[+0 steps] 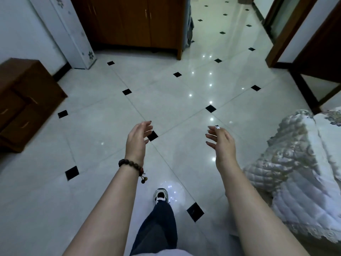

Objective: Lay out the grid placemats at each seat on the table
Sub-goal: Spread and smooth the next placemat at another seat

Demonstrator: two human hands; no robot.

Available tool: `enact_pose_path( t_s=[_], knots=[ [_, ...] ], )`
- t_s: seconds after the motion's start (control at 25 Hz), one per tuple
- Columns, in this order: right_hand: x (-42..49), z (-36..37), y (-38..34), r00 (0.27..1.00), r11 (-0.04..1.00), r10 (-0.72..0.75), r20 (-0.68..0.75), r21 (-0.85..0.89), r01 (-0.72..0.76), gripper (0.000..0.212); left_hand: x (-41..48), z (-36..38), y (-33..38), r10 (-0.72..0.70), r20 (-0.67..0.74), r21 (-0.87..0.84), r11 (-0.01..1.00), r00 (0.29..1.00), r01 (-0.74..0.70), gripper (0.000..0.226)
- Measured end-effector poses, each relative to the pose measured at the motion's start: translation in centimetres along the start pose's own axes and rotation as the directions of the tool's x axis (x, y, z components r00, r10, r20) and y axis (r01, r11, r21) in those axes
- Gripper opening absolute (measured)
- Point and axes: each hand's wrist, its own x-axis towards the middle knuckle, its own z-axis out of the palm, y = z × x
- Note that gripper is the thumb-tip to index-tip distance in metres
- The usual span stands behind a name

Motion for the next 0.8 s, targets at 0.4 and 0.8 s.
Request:
enact_pose_path(
  t_s=[0.4, 0.8],
  knots=[
    [20.8, 4.7, -7.7, 0.963, 0.996, -0.011, -0.268, 0.087, 0.035, 0.022, 23.9, 15.2, 8.1, -0.007, 0.3, 0.078, 0.997, 0.954, -0.017, 0.027],
    [42.0, -3.7, -10.4, 0.869, 0.987, -0.002, -0.494, 0.14, 0.082, 0.023, 38.7, 37.3, 7.7, -0.055, 0.514, 0.15, 0.988, 0.856, -0.027, 0.029]
  ],
)
